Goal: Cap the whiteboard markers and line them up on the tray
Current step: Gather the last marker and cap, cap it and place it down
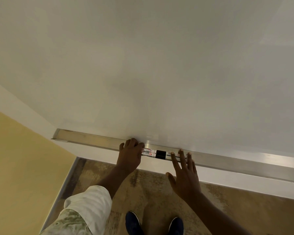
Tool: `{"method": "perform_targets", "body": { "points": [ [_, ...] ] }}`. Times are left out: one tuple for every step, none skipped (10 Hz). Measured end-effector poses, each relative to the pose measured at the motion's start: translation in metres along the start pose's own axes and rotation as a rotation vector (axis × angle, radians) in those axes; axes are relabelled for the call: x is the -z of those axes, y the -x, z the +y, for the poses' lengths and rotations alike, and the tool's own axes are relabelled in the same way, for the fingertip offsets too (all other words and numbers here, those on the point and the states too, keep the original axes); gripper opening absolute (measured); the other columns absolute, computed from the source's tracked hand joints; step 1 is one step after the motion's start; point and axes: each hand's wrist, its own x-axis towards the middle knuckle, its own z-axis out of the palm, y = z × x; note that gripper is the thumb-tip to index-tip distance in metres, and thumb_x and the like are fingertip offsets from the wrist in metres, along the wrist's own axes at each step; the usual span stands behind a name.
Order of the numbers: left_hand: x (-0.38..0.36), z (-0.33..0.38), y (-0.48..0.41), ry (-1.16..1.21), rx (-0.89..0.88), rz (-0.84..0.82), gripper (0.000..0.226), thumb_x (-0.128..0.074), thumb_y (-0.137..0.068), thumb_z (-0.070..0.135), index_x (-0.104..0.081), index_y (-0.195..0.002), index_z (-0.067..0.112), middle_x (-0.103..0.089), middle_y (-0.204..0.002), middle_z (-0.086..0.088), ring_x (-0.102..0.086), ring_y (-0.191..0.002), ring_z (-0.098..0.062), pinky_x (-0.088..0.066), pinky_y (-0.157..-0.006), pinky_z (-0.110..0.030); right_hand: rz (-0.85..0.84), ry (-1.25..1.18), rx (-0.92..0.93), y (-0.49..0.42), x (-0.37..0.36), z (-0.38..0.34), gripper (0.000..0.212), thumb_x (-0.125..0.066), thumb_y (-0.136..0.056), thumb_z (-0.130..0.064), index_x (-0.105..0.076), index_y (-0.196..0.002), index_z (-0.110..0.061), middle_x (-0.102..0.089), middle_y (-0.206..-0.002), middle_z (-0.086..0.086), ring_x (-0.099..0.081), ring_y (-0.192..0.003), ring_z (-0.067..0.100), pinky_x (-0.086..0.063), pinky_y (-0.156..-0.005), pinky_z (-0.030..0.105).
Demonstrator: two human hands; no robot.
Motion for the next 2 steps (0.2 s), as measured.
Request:
{"method": "perform_targets", "body": {
  "points": [
    [0.0034,-0.006,0.0071,-0.012,0.006,0.081,0.027,-0.057,-0.089,0.029,-0.063,-0.114,0.02,-0.059,-0.113,-0.006,-0.056,-0.105,-0.028,-0.047,-0.091,-0.046,0.059,0.042,0.07,0.0048,0.004,0.001,0.074,-0.034,-0.096,-0.058,-0.013,-0.157,-0.023,0.0,-0.165,0.018,-0.001,-0.151,0.041,-0.014,-0.121,0.053],
    [0.0016,-0.0139,0.0131,-0.014,0.022,0.127,0.028,-0.056,-0.09,0.03,-0.061,-0.114,0.018,-0.059,-0.113,-0.007,-0.057,-0.104,-0.028,-0.048,-0.089,-0.044,0.072,0.033,0.145,0.012,-0.0001,0.0002,0.072,-0.041,-0.097,-0.054,-0.019,-0.157,-0.02,-0.011,-0.164,0.019,-0.01,-0.15,0.039,-0.019,-0.119,0.052]
  ]
}}
